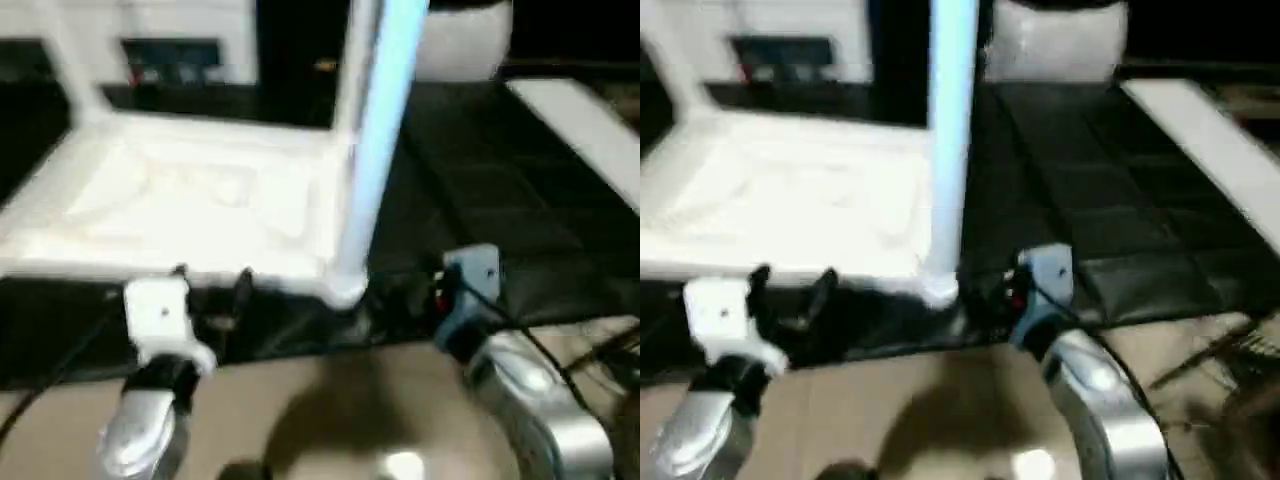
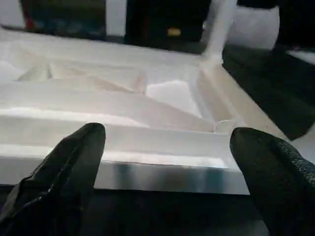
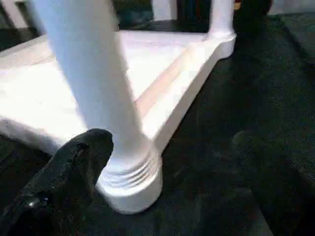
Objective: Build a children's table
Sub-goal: Rotate table base
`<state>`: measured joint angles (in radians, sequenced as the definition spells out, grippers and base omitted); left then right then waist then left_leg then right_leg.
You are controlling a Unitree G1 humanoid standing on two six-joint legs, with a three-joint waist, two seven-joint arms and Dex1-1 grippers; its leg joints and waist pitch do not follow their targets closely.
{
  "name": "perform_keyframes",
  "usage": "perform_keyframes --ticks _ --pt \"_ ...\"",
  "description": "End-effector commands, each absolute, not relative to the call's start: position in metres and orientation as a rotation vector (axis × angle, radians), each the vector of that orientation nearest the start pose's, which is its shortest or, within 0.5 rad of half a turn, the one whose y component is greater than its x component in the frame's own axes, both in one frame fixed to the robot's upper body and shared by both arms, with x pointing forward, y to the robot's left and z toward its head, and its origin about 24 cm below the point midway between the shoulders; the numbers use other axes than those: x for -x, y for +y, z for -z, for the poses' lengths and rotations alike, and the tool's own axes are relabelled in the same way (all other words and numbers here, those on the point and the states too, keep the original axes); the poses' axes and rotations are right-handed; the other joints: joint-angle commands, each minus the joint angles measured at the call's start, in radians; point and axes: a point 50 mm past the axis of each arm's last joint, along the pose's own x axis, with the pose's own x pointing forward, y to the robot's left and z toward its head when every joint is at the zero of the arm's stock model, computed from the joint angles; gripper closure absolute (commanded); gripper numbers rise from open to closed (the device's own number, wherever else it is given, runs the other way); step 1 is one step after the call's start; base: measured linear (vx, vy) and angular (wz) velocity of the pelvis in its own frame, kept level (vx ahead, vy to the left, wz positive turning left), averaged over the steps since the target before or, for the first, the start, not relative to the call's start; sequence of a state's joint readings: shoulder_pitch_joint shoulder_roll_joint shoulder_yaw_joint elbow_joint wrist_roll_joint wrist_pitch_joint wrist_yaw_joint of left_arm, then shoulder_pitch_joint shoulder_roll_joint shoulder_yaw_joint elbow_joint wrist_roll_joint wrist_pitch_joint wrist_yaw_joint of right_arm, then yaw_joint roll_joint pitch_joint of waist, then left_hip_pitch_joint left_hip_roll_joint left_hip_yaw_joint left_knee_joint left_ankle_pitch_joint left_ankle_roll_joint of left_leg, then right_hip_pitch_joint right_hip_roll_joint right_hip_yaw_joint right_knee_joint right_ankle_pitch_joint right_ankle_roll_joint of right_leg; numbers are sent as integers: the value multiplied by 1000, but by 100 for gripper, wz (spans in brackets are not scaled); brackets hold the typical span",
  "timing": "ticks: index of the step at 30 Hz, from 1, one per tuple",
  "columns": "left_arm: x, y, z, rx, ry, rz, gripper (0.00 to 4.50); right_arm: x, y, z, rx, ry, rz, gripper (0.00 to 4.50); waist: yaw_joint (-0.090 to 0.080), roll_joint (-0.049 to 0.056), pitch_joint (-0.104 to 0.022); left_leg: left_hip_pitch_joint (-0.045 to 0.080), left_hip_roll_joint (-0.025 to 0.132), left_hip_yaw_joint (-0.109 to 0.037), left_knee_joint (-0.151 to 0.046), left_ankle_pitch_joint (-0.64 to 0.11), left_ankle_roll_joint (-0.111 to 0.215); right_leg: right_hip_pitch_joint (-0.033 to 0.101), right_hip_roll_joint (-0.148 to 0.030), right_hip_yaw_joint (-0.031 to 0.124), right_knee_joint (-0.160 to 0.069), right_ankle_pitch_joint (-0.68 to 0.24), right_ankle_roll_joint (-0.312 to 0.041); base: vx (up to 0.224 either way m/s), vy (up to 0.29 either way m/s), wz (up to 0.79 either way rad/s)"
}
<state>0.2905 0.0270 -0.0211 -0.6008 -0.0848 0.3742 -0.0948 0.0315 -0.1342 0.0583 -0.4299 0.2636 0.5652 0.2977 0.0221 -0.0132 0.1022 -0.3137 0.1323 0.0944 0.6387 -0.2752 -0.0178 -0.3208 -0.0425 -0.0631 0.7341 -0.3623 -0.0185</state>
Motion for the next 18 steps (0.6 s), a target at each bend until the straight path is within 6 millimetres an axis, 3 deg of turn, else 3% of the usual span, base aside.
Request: perform_keyframes --ticks 1,2,3,4,5,6,7,8,9,10,11,12,13,14,15,16,17,18 --pt "-192 149 -87 66 41 88 4 -233 -138 -84 -116 174 -436 0 -29 25 -54 114 165 -140 -123 -32 427 -112 -41 22 2 51 68 127 -23 3" --pt "-191 148 -87 66 41 84 4 -233 -138 -84 -115 182 -439 0 -30 3 -45 77 124 -69 -125 -61 411 -104 -52 34 -49 132 32 109 -70 5" --pt "-191 148 -87 64 42 82 4 -233 -138 -84 -110 186 -445 0 -26 -46 -43 1 34 -3 -107 -188 301 -16 -81 86 -162 120 15 77 -116 4" --pt "-190 148 -87 61 44 82 4 -233 -138 -84 -107 190 -451 0 0 -68 -25 -33 -8 22 -69 -243 239 19 -108 131 -228 -203 41 77 -116 4" --pt "-189 147 -87 59 45 82 4 -233 -138 -84 -105 192 -454 0 22 -57 -37 -44 -14 1 51 -125 155 68 -221 206 -282 -568 -28 88 -111 -6" --pt "-188 147 -87 56 46 81 4 -232 -138 -83 -120 199 -445 0 36 -60 -45 -90 -10 -21 76 -31 99 110 -204 209 -264 -553 -114 119 -48 -4" --pt "-188 147 -87 56 46 81 4 -232 -138 -83 -120 199 -445 0 39 -62 -39 -91 -6 -21 65 1 86 106 -188 197 -262 -482 -155 119 -48 -4" --pt "-188 147 -88 57 47 75 4 -230 -138 -82 -124 212 -447 0 40 -55 -30 -92 2 -17 32 66 76 100 -150 151 -261 -391 -219 116 -19 4" --pt "-187 148 -88 56 47 72 4 -229 -138 -81 -125 218 -455 0 43 -27 -21 -63 19 -1 -37 107 81 74 -103 95 -264 -364 -241 128 14 6" --pt "-187 148 -88 56 48 70 4 -229 -138 -81 -127 223 -461 0 43 -6 -19 -35 34 5 -69 86 73 64 -86 63 -267 -365 -231 128 14 6" --pt "-186 148 -88 56 49 68 4 -229 -137 -80 -130 227 -466 0 26 23 -18 -12 76 -26 -120 -112 71 41 -33 30 -223 -305 -183 127 50 6" --pt "-186 149 -88 50 51 70 4 -229 -135 -80 -133 232 -479 0 -1 29 -49 73 125 -86 -140 -260 91 -3 -15 17 -152 -177 -156 154 38 2" --pt "-186 149 -88 48 51 70 4 -230 -135 -80 -134 234 -486 0 -8 38 -49 89 140 -120 -149 -243 140 -26 -9 14 -106 -91 -126 154 38 2" --pt "-187 149 -88 47 51 70 4 -230 -134 -80 -136 237 -490 0 -23 33 -61 120 154 -156 -135 -93 307 -71 -18 13 -60 -3 -39 179 8 -1" --pt "-187 149 -88 44 50 68 4 -230 -134 -80 -140 239 -490 0 -30 20 -64 127 158 -157 -113 77 461 -111 -37 25 -36 31 33 139 -10 1" --pt "-188 150 -88 40 49 63 4 -230 -134 -80 -145 241 -489 0 -30 12 -59 115 151 -143 -110 121 498 -118 -46 35 -38 51 43 139 -10 1" --pt "-188 151 -89 38 47 57 4 -230 -133 -79 -156 249 -491 0 -28 -14 -55 69 94 -77 -101 83 456 -89 -62 56 -106 122 13 114 -45 9" --pt "-188 152 -89 38 46 55 4 -230 -133 -79 -160 252 -492 0 -6 -54 -47 -16 -9 5 -63 -71 338 5 -100 118 -204 49 -31 78 -64 7"
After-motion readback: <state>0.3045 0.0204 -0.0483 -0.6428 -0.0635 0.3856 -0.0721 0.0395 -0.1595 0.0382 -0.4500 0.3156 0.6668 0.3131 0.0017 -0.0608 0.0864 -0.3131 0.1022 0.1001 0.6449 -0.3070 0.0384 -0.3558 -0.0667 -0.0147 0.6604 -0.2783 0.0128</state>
